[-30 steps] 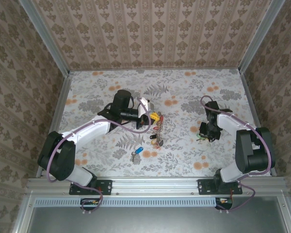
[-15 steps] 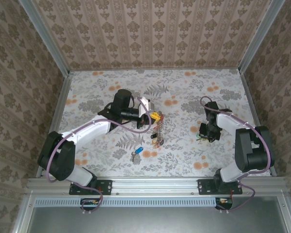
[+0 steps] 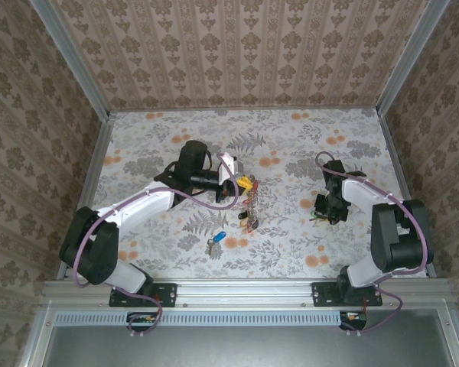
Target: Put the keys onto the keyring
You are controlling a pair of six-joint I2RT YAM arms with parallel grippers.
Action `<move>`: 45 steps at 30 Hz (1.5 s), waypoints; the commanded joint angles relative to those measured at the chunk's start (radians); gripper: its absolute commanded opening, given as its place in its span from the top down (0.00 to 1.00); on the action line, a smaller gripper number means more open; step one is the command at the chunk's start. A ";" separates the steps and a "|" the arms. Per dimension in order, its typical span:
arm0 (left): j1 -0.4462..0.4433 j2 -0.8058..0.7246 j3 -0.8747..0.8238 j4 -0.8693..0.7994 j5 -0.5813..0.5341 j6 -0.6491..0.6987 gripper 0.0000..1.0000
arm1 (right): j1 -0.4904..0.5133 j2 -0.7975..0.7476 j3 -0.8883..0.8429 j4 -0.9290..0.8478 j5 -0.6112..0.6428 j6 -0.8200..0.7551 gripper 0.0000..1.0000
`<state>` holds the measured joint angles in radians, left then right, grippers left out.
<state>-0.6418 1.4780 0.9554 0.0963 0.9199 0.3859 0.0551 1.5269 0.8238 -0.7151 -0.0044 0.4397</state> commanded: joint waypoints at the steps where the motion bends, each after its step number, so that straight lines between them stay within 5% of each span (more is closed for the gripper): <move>1: -0.003 0.002 0.046 0.026 0.040 0.019 1.00 | 0.007 -0.011 0.015 -0.031 0.014 -0.018 0.85; 45: -0.003 0.008 0.059 0.002 0.055 0.034 1.00 | 0.014 0.023 0.030 -0.037 0.045 -0.031 0.86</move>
<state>-0.6418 1.4883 0.9691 0.0803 0.9291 0.4038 0.0639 1.5387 0.8371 -0.7155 0.0158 0.4175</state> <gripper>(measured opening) 0.042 0.140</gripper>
